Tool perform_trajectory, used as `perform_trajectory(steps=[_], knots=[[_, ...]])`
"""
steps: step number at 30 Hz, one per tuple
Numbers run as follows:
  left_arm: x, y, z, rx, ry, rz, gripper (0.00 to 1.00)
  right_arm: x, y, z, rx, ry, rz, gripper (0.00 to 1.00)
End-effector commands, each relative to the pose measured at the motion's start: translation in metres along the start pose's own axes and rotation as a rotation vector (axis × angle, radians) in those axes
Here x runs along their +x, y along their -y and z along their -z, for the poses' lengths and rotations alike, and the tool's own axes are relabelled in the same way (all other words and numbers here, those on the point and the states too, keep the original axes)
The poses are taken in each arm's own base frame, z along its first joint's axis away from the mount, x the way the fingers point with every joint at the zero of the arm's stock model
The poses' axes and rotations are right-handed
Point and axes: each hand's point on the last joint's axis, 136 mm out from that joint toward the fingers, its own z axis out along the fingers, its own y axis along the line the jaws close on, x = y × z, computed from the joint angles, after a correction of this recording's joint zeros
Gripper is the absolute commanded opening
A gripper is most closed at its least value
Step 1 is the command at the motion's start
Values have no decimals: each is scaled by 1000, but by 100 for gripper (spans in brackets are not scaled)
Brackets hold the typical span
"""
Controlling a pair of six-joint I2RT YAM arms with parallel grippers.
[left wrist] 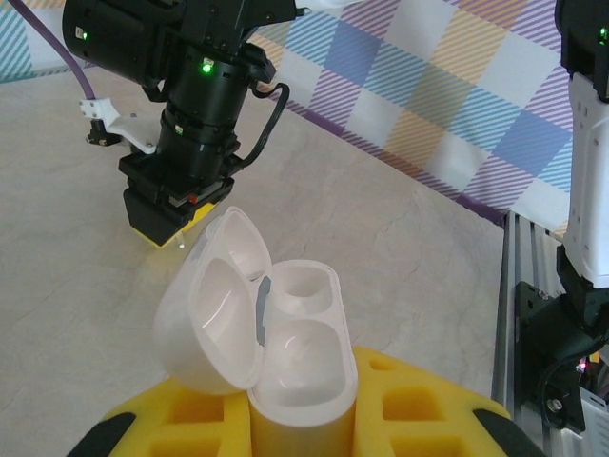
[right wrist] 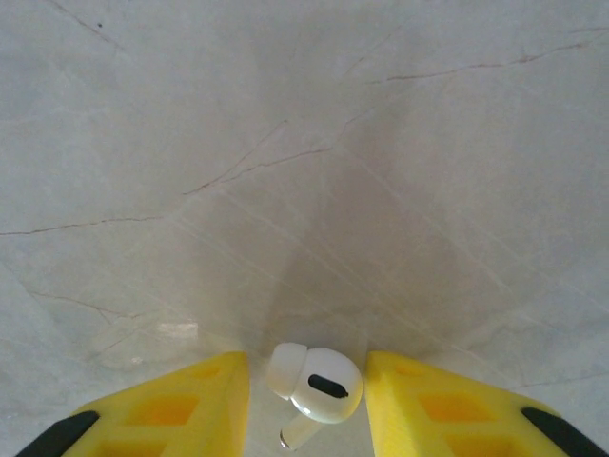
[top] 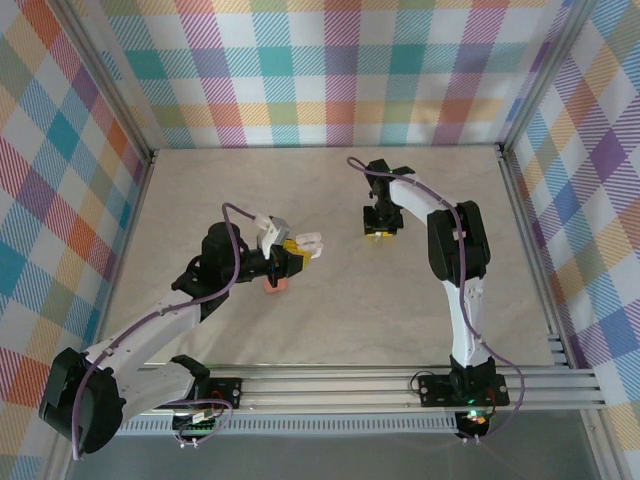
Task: Insert the wireless bluetooth earbuds into the charging case
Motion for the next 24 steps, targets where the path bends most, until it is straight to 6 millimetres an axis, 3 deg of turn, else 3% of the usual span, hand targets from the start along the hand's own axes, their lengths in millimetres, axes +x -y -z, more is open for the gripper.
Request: perform_trajectory(steps=[1,11,24], knots=[[-7,2,4,9,20,-25,0,1,-4,-11,2,-22,10,36],[-5,3,5,12,16,-22,0,2,-11,-11,-19,-27,66,30],[-2,3,7,3,5,-21,0,4,-25,12,-51,21,164,21]])
